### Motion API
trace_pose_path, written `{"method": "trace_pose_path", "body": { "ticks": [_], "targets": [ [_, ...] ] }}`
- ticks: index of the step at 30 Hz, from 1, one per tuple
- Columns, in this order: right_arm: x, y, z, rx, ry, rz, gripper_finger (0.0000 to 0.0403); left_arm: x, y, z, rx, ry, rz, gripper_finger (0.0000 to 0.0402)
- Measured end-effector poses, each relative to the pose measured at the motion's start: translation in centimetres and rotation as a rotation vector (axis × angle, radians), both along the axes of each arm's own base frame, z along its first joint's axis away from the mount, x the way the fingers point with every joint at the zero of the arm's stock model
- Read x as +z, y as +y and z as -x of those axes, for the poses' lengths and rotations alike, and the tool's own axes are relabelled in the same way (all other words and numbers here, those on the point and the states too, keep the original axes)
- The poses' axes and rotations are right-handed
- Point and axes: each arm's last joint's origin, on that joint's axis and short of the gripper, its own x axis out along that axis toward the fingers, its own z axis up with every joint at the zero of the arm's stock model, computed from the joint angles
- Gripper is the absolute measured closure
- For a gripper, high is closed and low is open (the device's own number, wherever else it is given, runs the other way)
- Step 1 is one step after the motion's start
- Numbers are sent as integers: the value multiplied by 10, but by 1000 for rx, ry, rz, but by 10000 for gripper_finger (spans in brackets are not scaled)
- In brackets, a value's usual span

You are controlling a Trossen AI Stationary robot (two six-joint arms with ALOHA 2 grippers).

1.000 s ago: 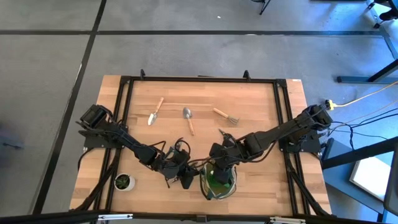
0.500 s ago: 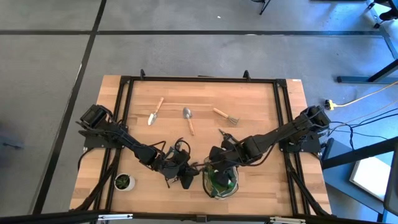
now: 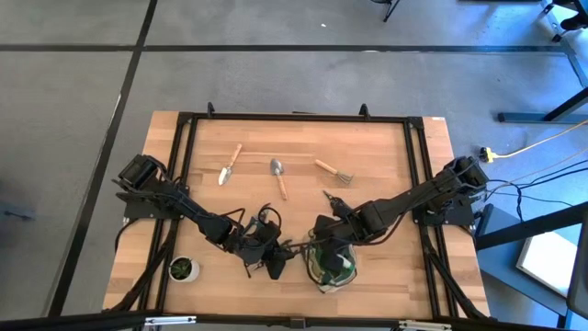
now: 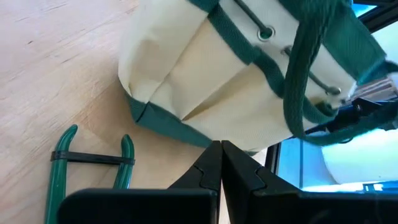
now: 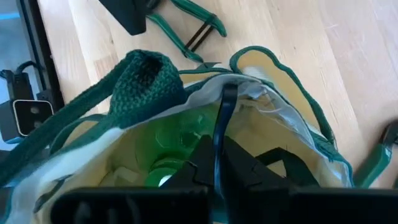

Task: Pick & Place Garden tools in Gardening bag
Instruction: Put the green shear scissors into the gardening bag

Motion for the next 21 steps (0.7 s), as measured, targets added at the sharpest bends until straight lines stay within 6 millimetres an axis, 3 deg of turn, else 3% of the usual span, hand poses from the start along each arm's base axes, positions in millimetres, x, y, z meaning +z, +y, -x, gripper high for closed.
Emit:
{"method": "trace_pose_path", "body": {
  "ticks": [15, 21],
  "targets": [
    [2, 2, -4, -23, -39, -40, 394, 0, 0, 0, 2, -1, -4, 401],
    [2, 2, -4, -25, -39, -41, 356, 0, 0, 0, 2, -1, -5, 401]
  ]
}}
